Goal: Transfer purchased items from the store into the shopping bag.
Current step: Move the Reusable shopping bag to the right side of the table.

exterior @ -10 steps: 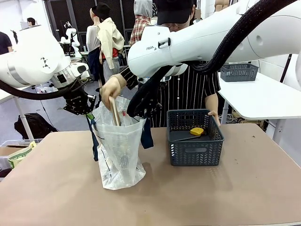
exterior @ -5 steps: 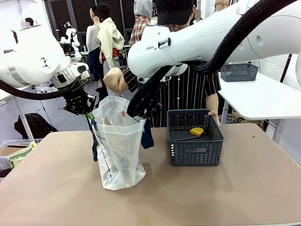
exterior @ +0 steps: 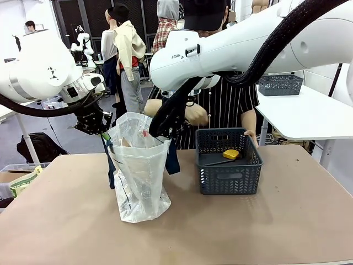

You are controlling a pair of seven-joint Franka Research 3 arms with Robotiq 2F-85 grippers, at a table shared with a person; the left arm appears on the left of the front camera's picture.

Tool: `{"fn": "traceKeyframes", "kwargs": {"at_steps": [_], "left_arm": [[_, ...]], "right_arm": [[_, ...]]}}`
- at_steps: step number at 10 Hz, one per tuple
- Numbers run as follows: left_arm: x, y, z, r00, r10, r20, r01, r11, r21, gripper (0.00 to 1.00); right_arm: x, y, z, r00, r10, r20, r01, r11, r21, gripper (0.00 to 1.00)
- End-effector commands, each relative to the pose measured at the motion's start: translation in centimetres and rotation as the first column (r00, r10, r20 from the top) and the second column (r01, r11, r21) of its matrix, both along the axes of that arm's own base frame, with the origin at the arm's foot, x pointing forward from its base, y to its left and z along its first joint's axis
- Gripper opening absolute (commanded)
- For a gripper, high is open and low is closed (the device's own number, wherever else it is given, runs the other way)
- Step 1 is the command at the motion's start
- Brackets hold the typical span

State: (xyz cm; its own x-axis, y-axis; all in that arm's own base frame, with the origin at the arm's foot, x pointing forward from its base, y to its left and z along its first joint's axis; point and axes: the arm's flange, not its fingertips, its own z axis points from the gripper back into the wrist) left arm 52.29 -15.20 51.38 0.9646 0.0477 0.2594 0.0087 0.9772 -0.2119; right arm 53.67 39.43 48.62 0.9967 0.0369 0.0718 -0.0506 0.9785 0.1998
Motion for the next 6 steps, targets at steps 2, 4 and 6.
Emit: {"fn": "traceKeyframes", "kwargs": {"at_steps": [2, 4, 6], "left_arm": [[-0.05, 0.04, 0.06, 1.0, -0.001, 0.001, 0.001, 1.0, 0.0, 0.0], [-0.05, 0.04, 0.06, 1.0, -0.001, 0.001, 0.001, 1.0, 0.0, 0.0], [-0.05, 0.04, 0.06, 1.0, -0.001, 0.001, 0.001, 1.0, 0.0, 0.0]], "right_arm": [[-0.11, -0.18, -0.2, 1.0, -0.004, -0.01, 0.004, 1.0, 0.005, 0.0], [-0.11, -0.18, -0.2, 1.0, -0.004, -0.01, 0.004, 1.0, 0.005, 0.0], [-0.11, -0.18, -0.2, 1.0, -0.004, -0.01, 0.004, 1.0, 0.005, 0.0]]}}
